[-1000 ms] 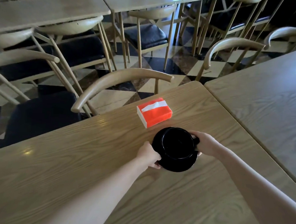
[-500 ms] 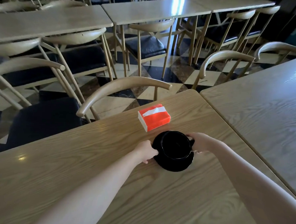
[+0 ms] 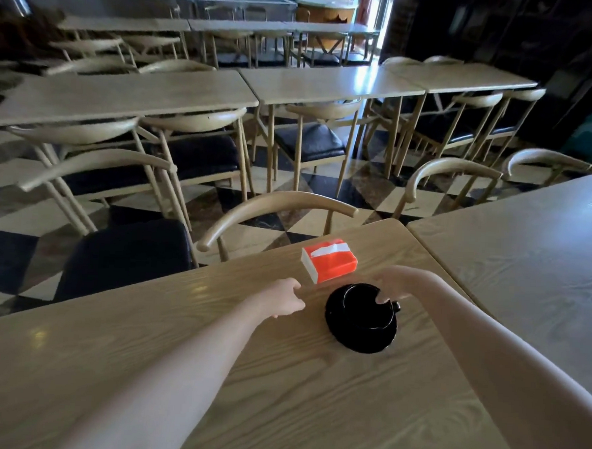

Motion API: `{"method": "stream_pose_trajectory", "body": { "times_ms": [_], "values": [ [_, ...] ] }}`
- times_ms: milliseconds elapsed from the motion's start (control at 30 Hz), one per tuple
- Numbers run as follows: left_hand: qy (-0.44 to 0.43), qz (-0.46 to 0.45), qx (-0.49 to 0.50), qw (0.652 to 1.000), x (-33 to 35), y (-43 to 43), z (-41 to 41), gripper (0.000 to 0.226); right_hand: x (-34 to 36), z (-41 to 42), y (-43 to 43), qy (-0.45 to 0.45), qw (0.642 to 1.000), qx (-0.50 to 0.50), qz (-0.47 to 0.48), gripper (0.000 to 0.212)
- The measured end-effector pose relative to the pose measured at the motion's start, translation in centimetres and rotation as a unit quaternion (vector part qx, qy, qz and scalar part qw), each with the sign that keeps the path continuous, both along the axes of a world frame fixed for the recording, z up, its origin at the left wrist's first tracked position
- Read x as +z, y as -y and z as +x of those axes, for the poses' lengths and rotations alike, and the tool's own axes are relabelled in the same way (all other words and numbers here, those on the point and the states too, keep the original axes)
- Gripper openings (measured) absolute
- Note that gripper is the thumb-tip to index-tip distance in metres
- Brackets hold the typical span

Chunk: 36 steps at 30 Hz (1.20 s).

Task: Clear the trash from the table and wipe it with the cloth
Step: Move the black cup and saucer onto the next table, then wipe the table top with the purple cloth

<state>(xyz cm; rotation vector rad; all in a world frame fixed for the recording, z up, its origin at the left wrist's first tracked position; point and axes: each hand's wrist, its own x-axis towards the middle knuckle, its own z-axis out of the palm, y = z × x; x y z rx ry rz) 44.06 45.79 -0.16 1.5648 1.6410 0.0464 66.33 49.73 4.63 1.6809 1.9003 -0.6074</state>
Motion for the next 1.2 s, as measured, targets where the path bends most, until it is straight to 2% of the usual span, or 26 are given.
{"method": "stream_pose_trajectory", "body": {
  "times_ms": [167, 333, 567, 800, 933, 1033, 1200],
  "values": [
    [-0.029, 0.019, -0.015, 0.999, 2.6, 4.1, -6.5, 0.060, 2.7, -7.0, 3.3, 0.032, 0.997, 0.072, -0.026, 0.066],
    [-0.031, 0.018, 0.015, 0.999, 4.7, 10.9, -15.3, 0.062, 3.7, -16.7, 8.7, 0.015, 0.991, 0.134, -0.008, 0.064],
    [-0.078, 0.002, 0.073, 0.994, 4.2, 24.7, -29.1, 0.061, 2.9, -30.8, 19.4, -0.042, 0.974, 0.223, -0.025, 0.077],
    [-0.097, -0.049, 0.142, 0.984, 3.1, 38.8, -39.1, 0.053, 1.3, -41.4, 28.9, -0.058, 0.947, 0.313, -0.042, 0.073],
    [-0.100, -0.071, 0.177, 0.977, 1.9, 46.2, -42.4, 0.056, -1.6, -46.3, 34.5, -0.102, 0.942, 0.320, -0.018, 0.069],
    [-0.067, -0.098, 0.186, 0.975, 0.0, 50.7, -44.1, 0.066, -4.7, -48.6, 39.0, -0.156, 0.947, 0.281, 0.022, 0.072],
    [-0.089, -0.042, 0.188, 0.977, -5.1, 56.3, -44.3, 0.083, -10.2, -48.7, 45.5, -0.182, 0.942, 0.281, 0.006, 0.084]
  ]
}}
